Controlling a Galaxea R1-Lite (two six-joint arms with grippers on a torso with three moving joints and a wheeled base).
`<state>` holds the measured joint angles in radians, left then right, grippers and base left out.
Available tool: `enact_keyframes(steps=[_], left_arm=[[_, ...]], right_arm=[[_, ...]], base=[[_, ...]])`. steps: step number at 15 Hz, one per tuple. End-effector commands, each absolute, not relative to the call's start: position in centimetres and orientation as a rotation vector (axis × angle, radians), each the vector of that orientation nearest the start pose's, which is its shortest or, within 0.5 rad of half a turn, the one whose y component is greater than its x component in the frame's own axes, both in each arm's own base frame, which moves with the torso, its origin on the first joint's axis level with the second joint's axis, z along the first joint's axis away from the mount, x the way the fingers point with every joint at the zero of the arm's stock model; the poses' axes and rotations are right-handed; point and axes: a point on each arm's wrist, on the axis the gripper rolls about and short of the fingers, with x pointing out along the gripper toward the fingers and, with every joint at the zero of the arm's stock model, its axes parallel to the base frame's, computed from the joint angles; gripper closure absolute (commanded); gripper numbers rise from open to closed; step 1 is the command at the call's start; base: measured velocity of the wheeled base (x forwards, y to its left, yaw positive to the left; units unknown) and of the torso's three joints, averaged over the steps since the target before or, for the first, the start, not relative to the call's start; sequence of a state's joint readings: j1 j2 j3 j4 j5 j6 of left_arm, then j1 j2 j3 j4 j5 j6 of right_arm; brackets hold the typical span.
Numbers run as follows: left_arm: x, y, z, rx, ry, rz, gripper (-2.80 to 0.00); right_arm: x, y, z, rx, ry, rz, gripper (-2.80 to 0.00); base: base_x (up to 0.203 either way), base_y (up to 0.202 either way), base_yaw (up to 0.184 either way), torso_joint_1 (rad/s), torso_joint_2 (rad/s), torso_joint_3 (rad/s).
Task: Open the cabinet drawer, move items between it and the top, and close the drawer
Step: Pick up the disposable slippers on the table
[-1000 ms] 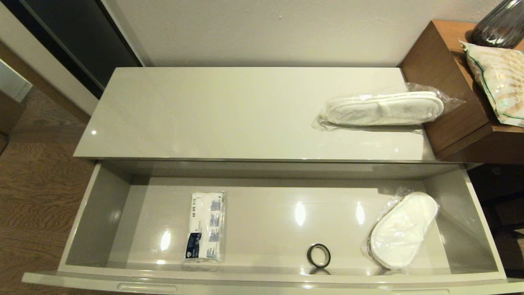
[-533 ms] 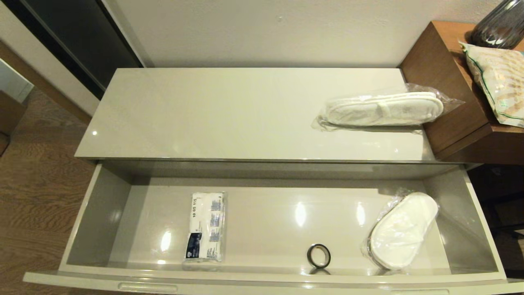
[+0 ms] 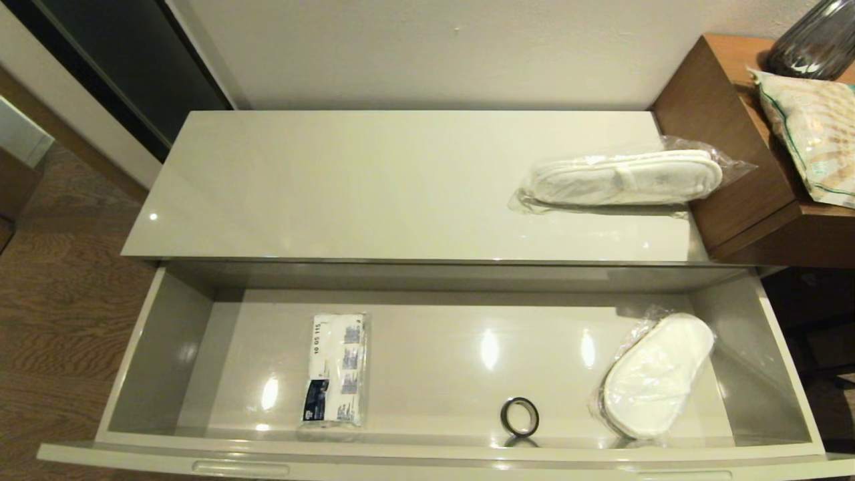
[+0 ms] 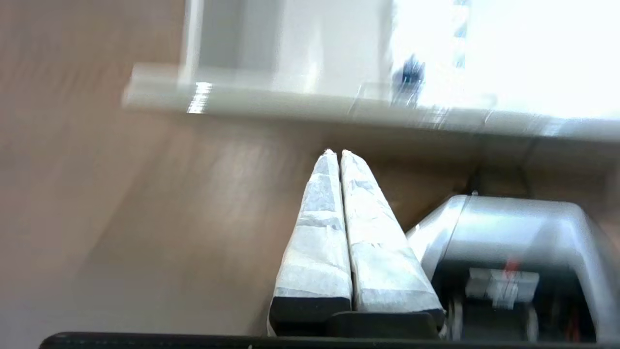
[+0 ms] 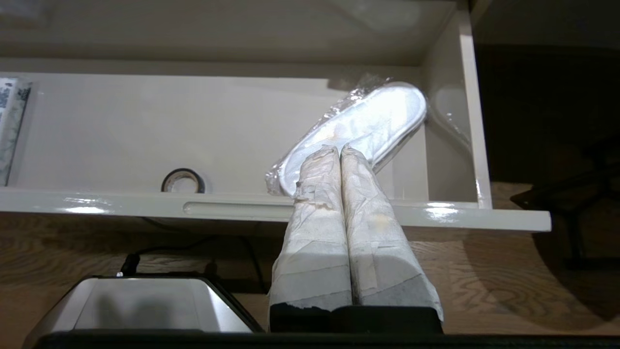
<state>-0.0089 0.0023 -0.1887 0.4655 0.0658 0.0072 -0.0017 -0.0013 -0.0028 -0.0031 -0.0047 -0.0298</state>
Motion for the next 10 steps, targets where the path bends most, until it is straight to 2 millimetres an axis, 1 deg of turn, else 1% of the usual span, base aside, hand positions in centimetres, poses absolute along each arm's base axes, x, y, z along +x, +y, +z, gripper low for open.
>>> enact_keyframes(steps=[1, 10], left_arm=[[-2.62, 0.03, 7.62, 0.009, 0.061, -0.004, 0.0], [-2.53, 0.04, 7.59, -0.015, 0.048, 0.0, 0.0]], right_arm=[[-2.31, -0.01, 7.66, -0.031, -0.007, -0.006, 0.0], [-2.31, -0.01, 7.66, -0.031, -0.006, -0.006, 0.0]], base=[[0.0, 0.0, 0.0, 0.0, 0.0, 0.0], [0.0, 0.0, 0.0, 0.0, 0.0, 0.0]])
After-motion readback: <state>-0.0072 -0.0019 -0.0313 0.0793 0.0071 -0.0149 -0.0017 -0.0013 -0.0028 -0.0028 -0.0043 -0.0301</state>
